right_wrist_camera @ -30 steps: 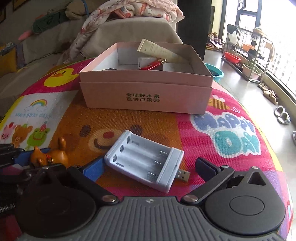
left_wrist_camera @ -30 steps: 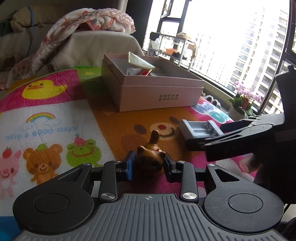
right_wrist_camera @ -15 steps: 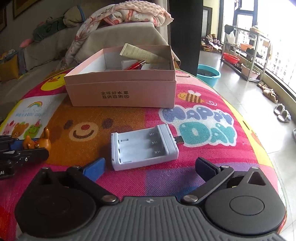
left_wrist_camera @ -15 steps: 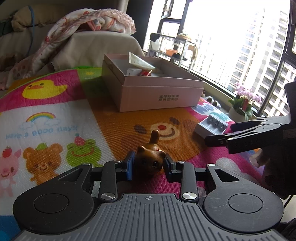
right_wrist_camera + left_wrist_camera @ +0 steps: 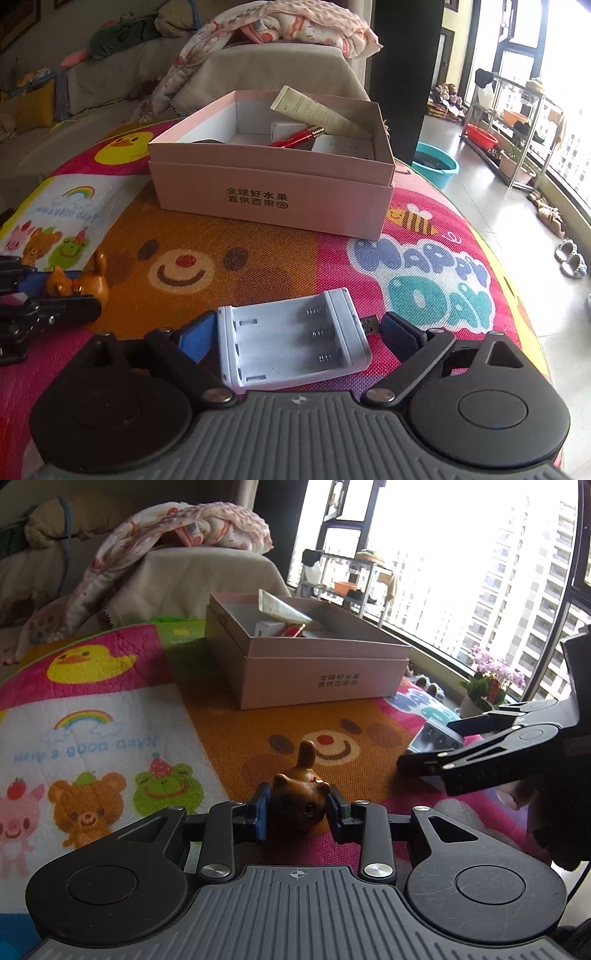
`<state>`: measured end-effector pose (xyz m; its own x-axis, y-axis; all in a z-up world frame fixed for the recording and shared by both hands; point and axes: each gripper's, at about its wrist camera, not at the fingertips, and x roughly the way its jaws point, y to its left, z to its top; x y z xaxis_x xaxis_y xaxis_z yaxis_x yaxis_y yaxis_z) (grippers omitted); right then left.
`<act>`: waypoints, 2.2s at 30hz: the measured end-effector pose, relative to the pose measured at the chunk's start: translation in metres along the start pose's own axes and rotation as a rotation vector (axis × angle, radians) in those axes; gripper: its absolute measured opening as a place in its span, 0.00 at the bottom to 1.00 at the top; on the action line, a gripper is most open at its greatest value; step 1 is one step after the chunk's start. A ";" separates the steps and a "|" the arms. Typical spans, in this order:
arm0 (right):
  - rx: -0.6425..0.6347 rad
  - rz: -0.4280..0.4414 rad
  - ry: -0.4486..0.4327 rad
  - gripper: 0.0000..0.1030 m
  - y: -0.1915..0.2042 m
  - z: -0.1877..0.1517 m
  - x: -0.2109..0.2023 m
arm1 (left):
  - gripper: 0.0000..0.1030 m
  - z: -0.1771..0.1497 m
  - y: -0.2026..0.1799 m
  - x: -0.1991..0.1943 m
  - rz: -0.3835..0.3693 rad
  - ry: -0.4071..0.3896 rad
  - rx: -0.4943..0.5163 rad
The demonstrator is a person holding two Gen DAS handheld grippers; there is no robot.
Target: Organize rigid objects
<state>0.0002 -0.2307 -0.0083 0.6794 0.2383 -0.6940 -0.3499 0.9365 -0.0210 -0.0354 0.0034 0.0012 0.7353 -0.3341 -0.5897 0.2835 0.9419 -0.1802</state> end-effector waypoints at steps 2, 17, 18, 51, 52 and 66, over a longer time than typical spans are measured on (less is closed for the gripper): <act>-0.011 0.006 -0.001 0.91 -0.001 -0.002 -0.003 | 0.33 0.005 0.000 0.002 0.000 -0.003 0.010; 0.023 0.028 -0.323 0.94 -0.024 0.118 -0.003 | 0.34 0.211 0.024 0.088 -0.003 -0.131 -0.002; 0.049 0.049 -0.301 0.95 -0.025 0.125 0.007 | 0.34 0.211 0.028 0.102 -0.001 -0.102 -0.011; -0.036 -0.023 -0.125 0.89 0.031 0.064 0.030 | 0.48 0.085 0.062 0.013 0.229 -0.064 -0.044; -0.021 -0.011 -0.098 0.91 0.032 0.057 0.026 | 0.48 0.071 0.056 0.010 0.230 -0.034 -0.051; 0.100 -0.046 -0.047 1.00 0.041 0.020 0.031 | 0.52 0.018 0.016 0.021 0.340 -0.030 -0.061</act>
<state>0.0196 -0.1800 -0.0167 0.7238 0.2041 -0.6592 -0.2533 0.9672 0.0214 -0.0039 0.0106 0.0002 0.7995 -0.0006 -0.6007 -0.0179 0.9995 -0.0249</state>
